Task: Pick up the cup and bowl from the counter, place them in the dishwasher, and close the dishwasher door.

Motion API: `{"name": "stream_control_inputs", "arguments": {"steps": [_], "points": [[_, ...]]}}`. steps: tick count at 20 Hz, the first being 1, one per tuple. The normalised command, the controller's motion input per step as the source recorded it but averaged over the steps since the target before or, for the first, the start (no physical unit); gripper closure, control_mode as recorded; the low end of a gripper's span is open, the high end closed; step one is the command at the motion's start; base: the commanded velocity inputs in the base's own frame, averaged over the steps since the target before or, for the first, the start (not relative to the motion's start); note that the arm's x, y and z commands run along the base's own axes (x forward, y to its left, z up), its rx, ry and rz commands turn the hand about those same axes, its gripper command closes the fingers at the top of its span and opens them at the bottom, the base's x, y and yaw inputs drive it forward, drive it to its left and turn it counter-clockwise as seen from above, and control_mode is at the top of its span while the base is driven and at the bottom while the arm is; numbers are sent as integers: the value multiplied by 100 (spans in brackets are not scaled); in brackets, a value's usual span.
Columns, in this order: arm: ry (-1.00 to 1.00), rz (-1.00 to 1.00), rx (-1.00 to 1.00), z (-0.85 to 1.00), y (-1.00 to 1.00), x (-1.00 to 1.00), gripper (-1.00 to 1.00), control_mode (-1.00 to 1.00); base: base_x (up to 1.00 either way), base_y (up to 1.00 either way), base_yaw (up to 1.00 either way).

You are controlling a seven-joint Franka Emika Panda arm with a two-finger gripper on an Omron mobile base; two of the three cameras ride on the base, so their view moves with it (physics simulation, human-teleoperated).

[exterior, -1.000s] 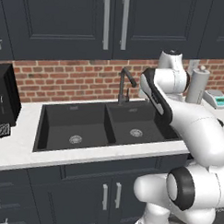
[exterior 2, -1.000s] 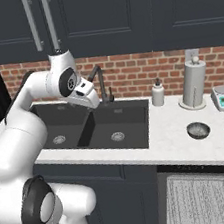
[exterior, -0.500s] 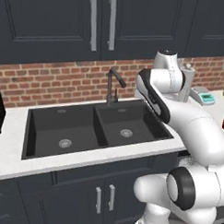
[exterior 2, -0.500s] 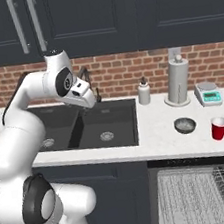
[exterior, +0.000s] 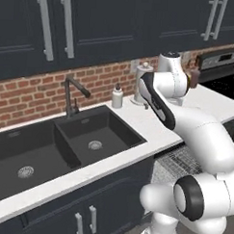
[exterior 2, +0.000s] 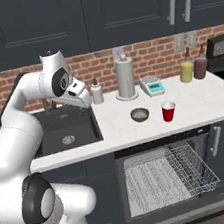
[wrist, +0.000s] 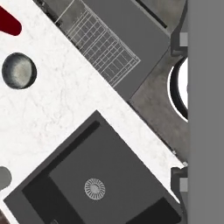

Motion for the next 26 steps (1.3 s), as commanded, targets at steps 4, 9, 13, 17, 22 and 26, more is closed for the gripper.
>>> {"name": "stream_control_inputs", "arguments": {"steps": [4,9,13,17,22,26], "points": [[0,0,0,0,0,0,-100,100,4,22,-48],[0,0,0,0,0,0,-100,100,5,29,-41],[0,0,0,0,0,0,-100,100,8,30,-34],[0,0,0,0,0,0,-100,100,10,35,-31],[0,0,0,0,0,0,-100,100,6,44,-28],[0,0,0,0,0,0,-100,100,2,59,-25]]}}
